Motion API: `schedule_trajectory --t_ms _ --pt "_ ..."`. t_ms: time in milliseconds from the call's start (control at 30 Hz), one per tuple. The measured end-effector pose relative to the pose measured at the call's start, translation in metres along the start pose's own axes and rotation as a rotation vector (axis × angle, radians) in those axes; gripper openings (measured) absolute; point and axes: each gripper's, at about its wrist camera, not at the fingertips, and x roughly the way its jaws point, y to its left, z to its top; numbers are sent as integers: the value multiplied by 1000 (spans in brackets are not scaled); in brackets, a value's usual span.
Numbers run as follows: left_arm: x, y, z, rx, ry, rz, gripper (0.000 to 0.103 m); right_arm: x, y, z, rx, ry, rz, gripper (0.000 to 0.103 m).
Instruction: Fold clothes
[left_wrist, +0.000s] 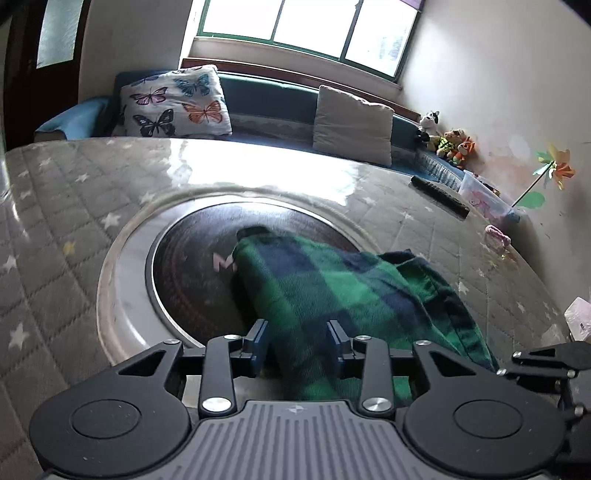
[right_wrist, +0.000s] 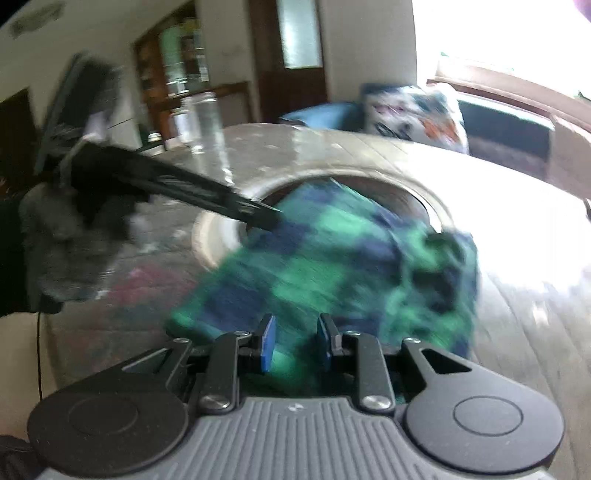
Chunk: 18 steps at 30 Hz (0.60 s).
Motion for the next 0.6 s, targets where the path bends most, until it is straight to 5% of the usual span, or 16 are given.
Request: schedule_trajectory --t_ms 400,600 --pt "-1 0 -12 -56 27 1 54 -17 -25 -3 84 -20 -56 25" --pt "5 0 -13 -94 36 10 61 -20 -42 9 163 -94 -135 47"
